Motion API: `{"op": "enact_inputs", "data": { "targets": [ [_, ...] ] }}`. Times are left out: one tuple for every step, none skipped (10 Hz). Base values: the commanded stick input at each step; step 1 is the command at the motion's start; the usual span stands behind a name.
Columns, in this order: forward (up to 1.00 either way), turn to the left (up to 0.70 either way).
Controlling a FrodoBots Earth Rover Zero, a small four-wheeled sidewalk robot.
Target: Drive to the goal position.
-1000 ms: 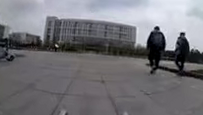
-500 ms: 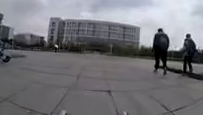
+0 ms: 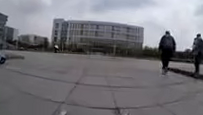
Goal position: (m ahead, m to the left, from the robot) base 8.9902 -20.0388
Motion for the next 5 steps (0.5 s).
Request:
{"op": "enact_inputs", "data": {
  "targets": [
    [0.0,0.0],
    [0.0,0.0],
    [0.0,0.0],
    [0.0,0.0],
    [0.0,0.0]
  ]
}}
